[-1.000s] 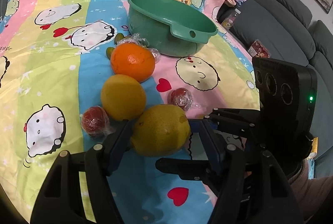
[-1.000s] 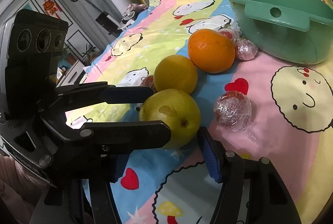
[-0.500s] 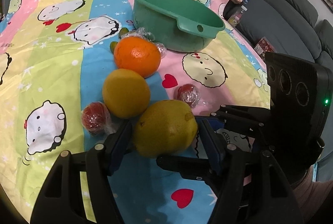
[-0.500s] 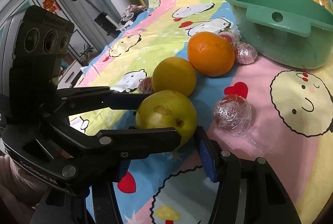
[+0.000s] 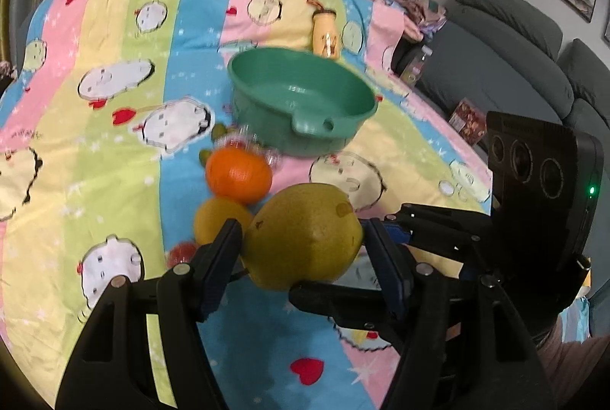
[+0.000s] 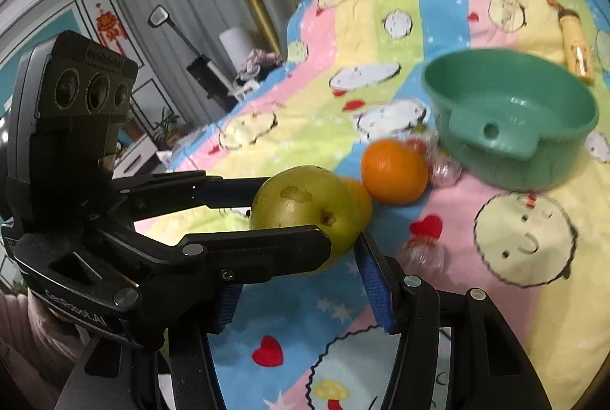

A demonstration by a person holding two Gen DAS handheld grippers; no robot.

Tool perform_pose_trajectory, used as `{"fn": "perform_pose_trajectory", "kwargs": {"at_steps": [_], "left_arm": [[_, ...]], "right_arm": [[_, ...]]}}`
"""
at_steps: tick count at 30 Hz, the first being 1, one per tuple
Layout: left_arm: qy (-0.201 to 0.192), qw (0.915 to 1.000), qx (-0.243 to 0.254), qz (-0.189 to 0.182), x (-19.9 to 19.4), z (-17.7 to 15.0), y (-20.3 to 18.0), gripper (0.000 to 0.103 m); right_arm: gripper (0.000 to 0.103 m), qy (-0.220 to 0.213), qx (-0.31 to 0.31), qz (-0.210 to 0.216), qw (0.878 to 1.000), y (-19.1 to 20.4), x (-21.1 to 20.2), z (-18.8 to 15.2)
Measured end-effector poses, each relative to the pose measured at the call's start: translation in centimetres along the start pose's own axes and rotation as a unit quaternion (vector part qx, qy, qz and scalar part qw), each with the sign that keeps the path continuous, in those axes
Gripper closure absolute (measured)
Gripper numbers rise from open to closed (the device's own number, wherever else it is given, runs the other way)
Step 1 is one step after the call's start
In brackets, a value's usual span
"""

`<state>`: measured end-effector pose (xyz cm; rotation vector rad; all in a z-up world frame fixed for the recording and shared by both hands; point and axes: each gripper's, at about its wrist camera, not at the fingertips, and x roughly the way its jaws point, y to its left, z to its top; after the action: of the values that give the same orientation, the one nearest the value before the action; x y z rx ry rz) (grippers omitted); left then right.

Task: Organize fruits
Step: 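Carry the pear with the right gripper into the green basin and release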

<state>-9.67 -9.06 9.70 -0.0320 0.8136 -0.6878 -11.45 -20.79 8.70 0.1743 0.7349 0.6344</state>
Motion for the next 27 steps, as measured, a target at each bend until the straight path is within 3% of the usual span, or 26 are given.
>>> {"fn": "perform_pose_trajectory", "kwargs": {"at_steps": [9, 13, 22, 27], "left_arm": [[-0.047, 0.9981, 0.035, -0.015, -0.4, 6.9, -1.2, 0.037], [-0.049, 0.9971, 0.049, -0.031, 1.9, 9.9, -1.4, 0.037], [0.023, 0.9958, 0.007, -0.088, 10.2, 12.7, 0.3, 0.036], [0.07, 0.9923, -0.023, -0.1, 13.0, 12.4, 1.1, 0.037]], "right_arm": [[0.045, -0.077, -0.024, -0.031, 0.996, -1.3, -3.0, 5.8], [0.045, -0.096, -0.031, -0.055, 0.993, -3.4, -3.6, 8.0], [0.045, -0.092, 0.049, -0.068, 0.992, -11.0, -1.6, 8.1], [0.045, -0.054, 0.083, -0.082, 0.992, -12.7, -0.3, 7.8]]}}
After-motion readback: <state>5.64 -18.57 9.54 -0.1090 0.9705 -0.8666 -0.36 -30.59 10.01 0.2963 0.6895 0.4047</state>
